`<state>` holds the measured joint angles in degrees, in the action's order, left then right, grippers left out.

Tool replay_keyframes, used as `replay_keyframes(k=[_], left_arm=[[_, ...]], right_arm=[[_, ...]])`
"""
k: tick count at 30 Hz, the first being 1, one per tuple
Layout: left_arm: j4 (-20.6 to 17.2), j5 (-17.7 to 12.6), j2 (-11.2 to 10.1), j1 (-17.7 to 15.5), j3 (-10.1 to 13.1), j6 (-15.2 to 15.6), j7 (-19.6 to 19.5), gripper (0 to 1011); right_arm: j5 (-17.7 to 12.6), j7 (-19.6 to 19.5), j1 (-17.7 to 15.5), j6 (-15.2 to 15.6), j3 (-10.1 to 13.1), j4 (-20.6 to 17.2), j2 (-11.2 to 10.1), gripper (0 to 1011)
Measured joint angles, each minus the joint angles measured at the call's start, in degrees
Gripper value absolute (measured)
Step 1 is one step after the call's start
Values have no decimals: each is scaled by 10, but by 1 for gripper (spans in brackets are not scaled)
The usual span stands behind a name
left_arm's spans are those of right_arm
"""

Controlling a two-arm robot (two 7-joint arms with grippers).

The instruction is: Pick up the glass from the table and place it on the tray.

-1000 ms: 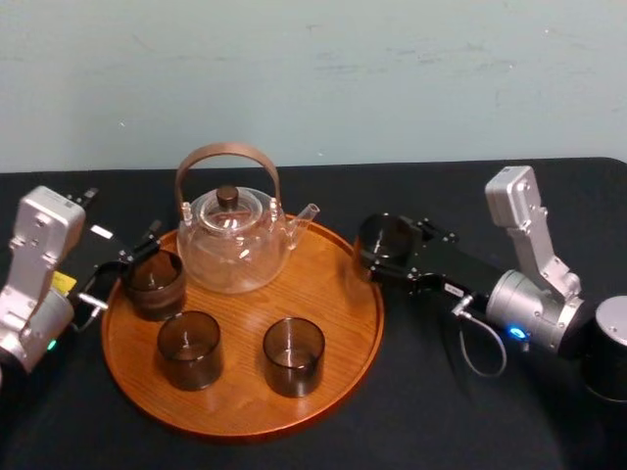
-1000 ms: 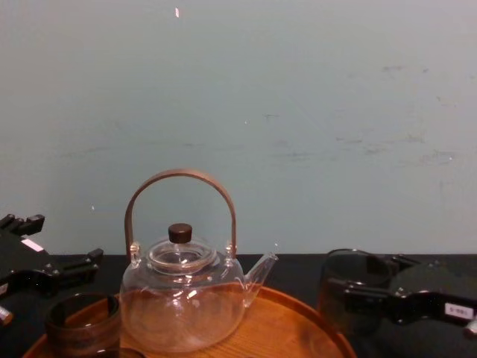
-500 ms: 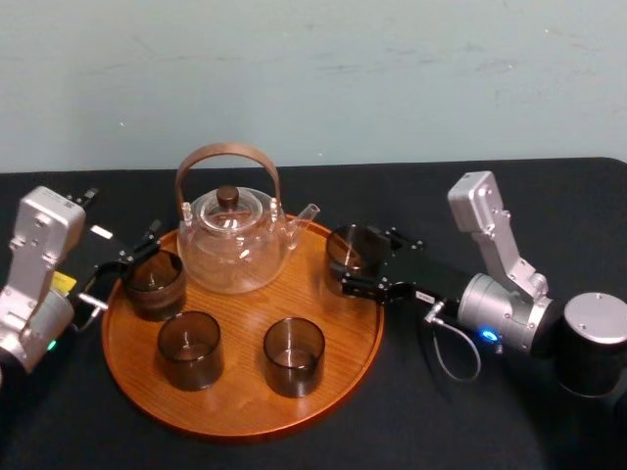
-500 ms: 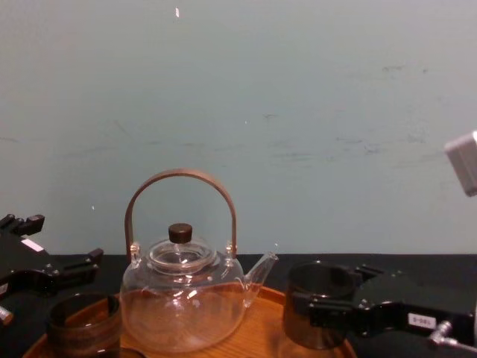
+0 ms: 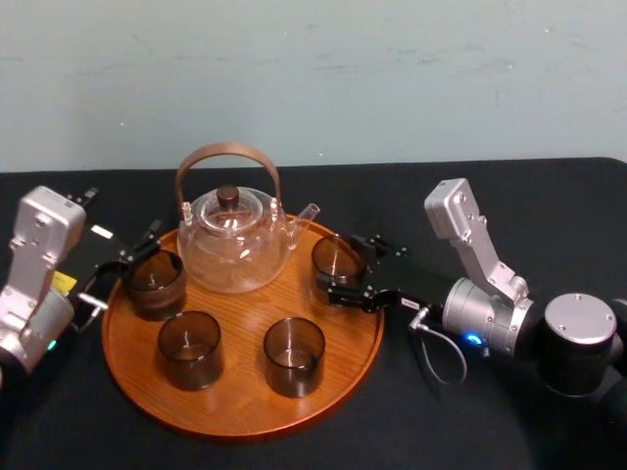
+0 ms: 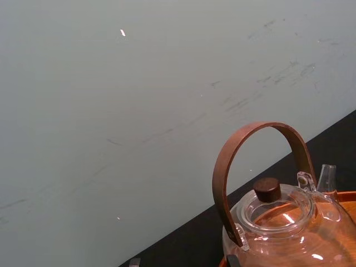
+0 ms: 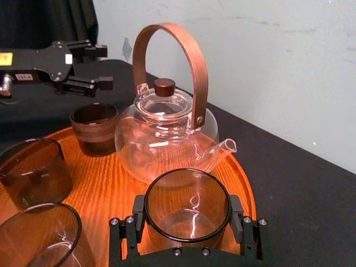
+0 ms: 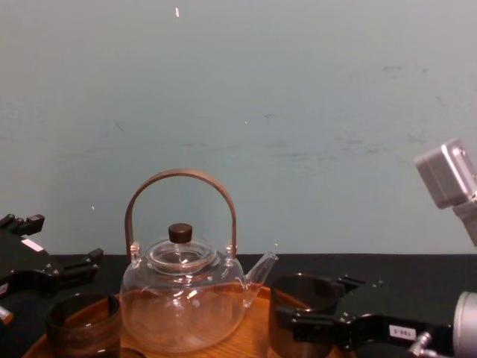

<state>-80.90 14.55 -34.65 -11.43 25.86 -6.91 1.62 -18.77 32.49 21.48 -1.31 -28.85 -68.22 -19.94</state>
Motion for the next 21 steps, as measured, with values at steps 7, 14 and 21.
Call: replay_keyframes(k=[7,14,21], left_arm=[[0,0,0,0,0,0,0,1001],[0,0,0,0,0,0,0,1001],[0,0,0,0,0,0,0,1001]], right_arm=[[10,-6,3,-5,-3,8,2,902],[17,-9,3,-8,-3,11,4,902],[20,-11,3,-11,-4,12,5,902]])
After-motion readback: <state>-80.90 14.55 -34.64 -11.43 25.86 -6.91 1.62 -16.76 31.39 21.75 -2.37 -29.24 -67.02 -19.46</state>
